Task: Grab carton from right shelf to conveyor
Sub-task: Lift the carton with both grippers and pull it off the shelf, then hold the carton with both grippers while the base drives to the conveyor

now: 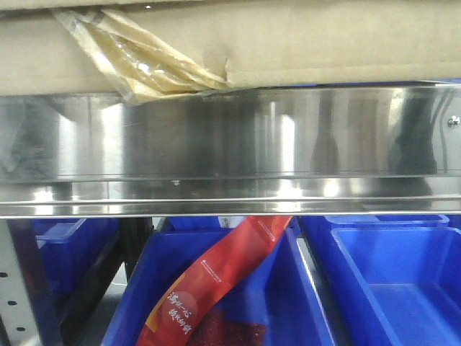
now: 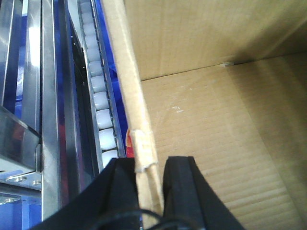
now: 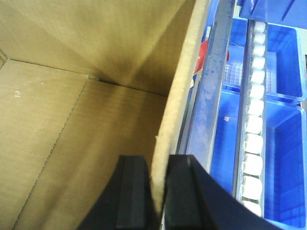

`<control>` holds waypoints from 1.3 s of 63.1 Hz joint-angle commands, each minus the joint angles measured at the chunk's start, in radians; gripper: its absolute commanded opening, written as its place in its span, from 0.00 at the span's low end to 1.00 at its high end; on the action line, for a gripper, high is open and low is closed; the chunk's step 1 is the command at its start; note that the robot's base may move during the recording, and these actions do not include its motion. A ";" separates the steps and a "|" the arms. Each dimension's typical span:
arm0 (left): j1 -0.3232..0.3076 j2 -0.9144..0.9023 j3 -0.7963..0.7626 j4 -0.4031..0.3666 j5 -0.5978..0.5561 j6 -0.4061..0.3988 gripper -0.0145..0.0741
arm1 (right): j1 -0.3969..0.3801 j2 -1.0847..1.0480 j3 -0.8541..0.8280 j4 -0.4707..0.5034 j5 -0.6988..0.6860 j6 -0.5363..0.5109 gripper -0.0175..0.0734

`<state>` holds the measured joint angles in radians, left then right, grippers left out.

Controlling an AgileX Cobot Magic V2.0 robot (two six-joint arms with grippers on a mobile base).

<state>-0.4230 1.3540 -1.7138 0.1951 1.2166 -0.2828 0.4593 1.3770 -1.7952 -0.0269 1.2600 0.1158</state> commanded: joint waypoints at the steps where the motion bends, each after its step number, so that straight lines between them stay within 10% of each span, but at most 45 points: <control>1: -0.007 -0.019 -0.002 -0.001 -0.039 0.014 0.14 | 0.002 -0.019 -0.004 -0.003 -0.048 -0.019 0.12; 82: -0.007 -0.017 -0.002 0.002 -0.039 0.014 0.14 | 0.002 -0.019 -0.004 -0.003 -0.200 -0.019 0.12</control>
<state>-0.4230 1.3452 -1.7138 0.2172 1.1968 -0.2846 0.4593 1.3770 -1.7952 -0.0269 1.1283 0.1158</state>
